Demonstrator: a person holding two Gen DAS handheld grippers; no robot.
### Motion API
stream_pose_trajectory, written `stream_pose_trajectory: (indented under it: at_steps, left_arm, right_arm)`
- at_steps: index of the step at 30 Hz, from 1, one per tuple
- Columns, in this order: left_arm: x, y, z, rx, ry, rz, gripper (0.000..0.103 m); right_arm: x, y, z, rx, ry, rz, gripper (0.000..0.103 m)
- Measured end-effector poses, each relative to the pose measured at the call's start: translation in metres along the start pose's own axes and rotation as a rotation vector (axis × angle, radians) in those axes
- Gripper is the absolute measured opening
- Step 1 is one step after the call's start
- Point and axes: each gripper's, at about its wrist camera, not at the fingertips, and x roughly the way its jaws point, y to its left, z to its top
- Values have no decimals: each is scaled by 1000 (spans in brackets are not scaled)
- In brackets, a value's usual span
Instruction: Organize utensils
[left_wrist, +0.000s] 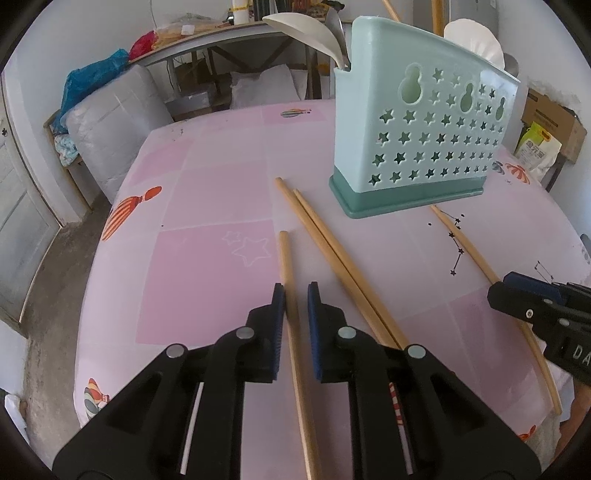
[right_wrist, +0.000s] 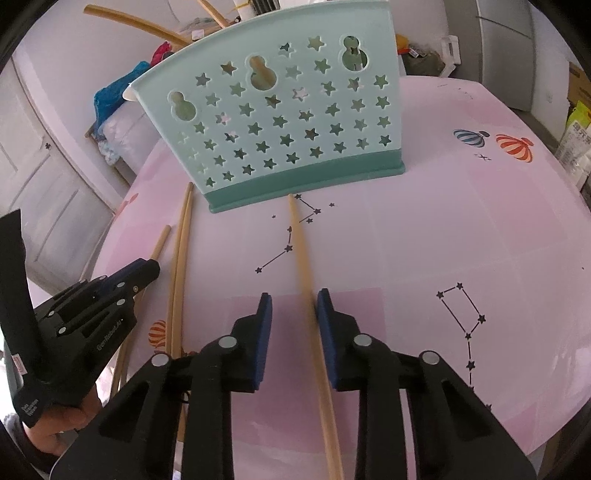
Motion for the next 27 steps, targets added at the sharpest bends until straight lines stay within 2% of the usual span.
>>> stream_pose_trajectory:
  at_steps: [6, 9, 16, 27]
  left_arm:
    - [0, -3, 1, -29, 2, 24, 11]
    - [1, -6, 3, -32, 10, 35, 8]
    - [4, -7, 13, -71, 54, 31, 5]
    - [3, -8, 11, -36, 48, 2, 5]
  right_arm:
    - [2, -13, 4, 14, 27, 43, 8]
    - [4, -20, 7, 33, 49, 84, 7]
    - [7, -14, 12, 15, 82, 64, 7]
    - [8, -3, 6, 35, 35, 54, 7]
